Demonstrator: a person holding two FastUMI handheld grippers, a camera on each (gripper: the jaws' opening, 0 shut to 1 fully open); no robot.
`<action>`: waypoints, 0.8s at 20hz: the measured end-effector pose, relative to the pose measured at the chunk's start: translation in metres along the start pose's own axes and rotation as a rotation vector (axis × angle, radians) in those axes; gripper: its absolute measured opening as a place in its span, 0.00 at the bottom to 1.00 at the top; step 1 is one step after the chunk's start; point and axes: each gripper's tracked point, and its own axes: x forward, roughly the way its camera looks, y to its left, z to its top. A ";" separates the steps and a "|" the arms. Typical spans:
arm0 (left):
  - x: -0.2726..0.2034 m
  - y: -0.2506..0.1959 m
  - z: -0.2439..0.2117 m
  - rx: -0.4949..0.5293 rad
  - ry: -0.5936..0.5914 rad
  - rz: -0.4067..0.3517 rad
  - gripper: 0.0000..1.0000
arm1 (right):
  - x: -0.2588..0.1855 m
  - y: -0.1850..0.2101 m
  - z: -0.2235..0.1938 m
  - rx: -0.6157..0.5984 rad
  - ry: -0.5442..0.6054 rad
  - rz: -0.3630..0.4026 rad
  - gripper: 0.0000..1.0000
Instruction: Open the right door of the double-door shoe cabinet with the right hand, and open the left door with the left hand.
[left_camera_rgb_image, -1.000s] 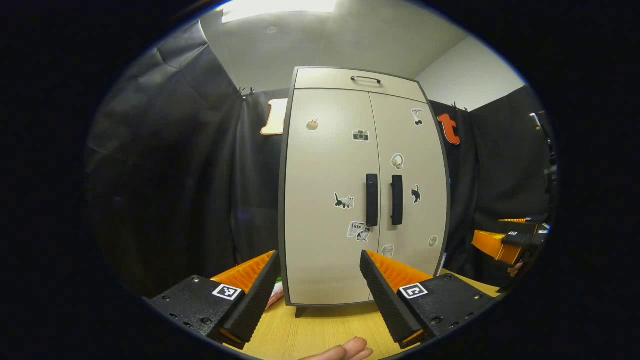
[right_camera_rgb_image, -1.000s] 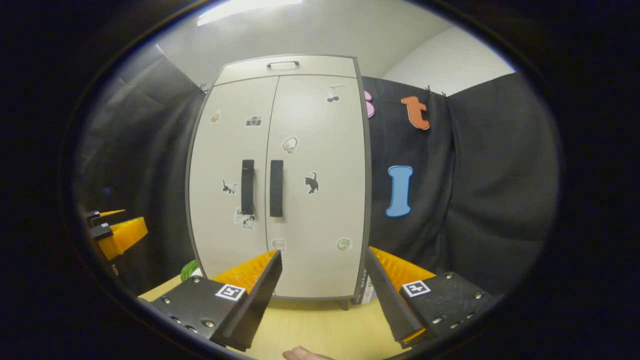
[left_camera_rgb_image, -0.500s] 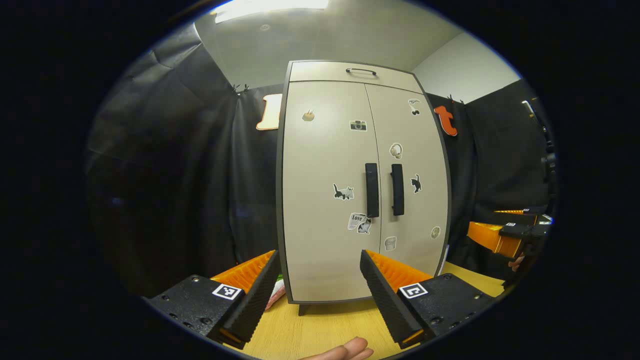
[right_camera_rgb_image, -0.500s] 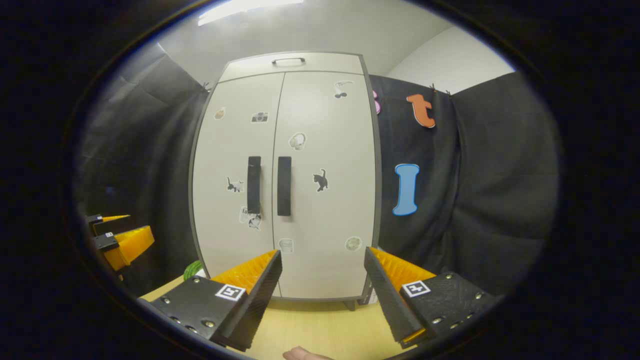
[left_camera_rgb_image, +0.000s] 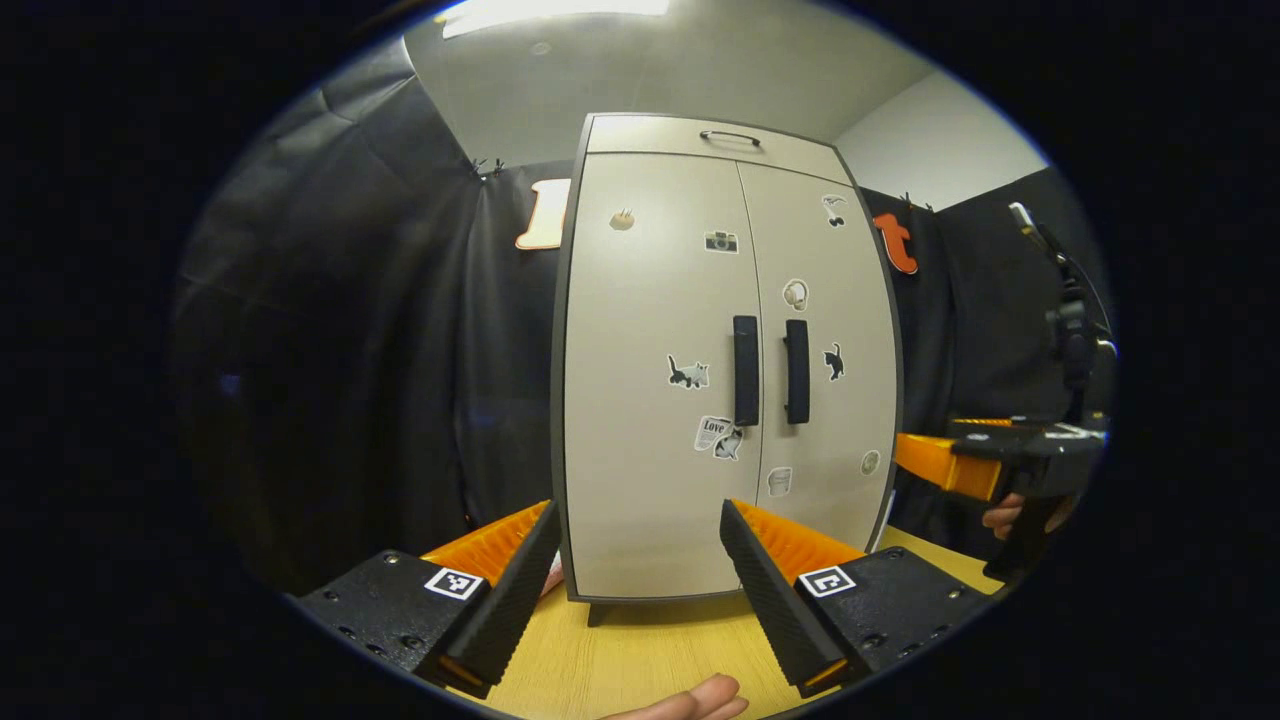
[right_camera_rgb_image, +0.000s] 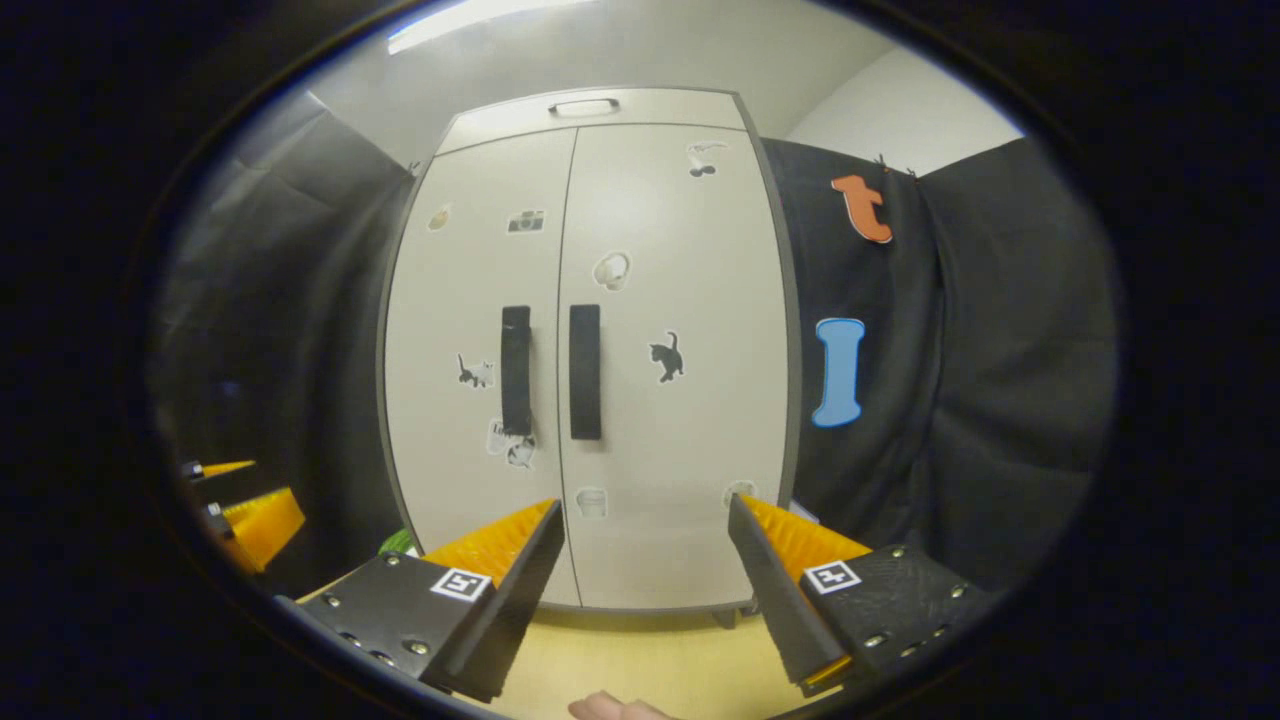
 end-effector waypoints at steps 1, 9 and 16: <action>-0.001 0.002 -0.001 0.006 0.004 0.002 0.99 | 0.010 0.003 0.012 -0.010 -0.020 0.001 0.98; -0.003 0.022 -0.008 0.004 0.006 0.028 0.99 | 0.085 0.031 0.053 0.000 -0.051 0.020 0.98; -0.006 0.026 -0.013 -0.018 0.007 0.016 0.99 | 0.140 0.044 0.050 -0.003 -0.007 -0.008 0.98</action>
